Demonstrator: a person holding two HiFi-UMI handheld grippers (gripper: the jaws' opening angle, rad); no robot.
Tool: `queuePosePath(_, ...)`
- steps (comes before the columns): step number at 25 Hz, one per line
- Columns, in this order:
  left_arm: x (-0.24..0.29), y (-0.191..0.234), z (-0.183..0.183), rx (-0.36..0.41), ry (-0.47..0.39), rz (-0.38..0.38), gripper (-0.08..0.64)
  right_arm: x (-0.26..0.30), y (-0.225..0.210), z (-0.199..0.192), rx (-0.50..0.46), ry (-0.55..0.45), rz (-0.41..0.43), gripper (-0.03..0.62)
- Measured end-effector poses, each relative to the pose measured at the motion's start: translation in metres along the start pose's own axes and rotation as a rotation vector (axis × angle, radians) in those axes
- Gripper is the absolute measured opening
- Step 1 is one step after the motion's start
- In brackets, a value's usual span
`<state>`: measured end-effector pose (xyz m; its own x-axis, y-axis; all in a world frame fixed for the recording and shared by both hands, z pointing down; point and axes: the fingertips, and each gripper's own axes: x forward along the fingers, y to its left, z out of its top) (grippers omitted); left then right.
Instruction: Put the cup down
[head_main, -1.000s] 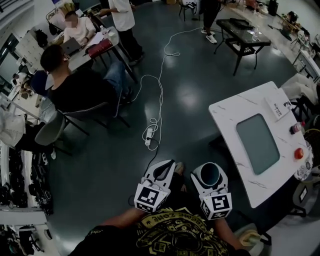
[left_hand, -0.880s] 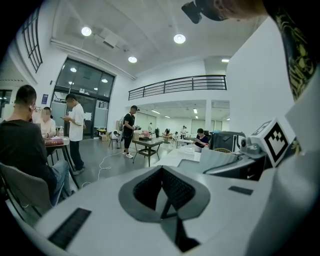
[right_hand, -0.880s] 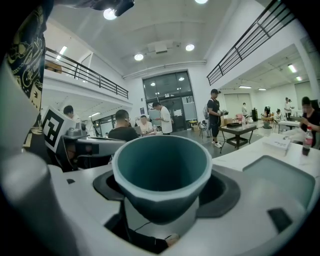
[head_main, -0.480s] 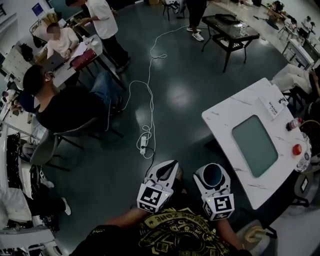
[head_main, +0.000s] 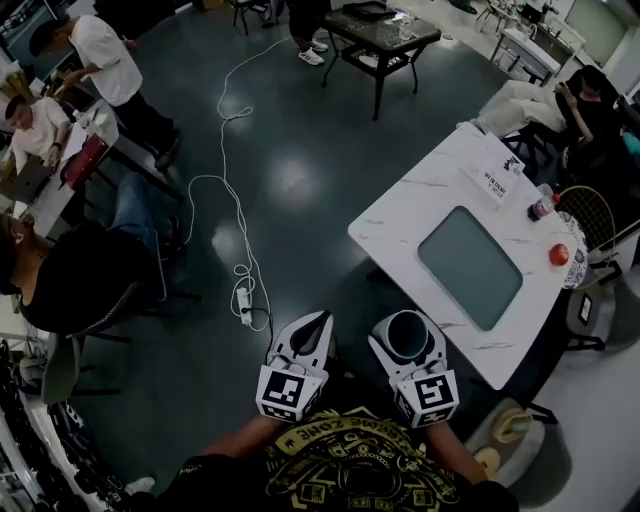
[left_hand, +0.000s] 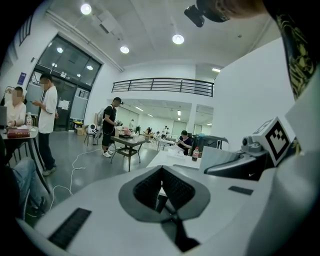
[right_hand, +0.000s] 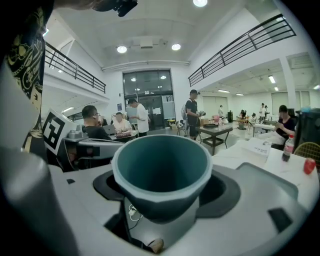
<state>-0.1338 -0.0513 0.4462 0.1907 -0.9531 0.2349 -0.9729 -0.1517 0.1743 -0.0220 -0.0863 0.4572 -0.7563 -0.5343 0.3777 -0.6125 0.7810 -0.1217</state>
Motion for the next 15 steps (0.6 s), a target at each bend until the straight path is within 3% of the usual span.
queuePosePath(15,0.058,0.008,-0.001,0.001,0.077,-0.208,0.011,0.008,-0.037,0.01,0.056,0.001,-0.233,0.374)
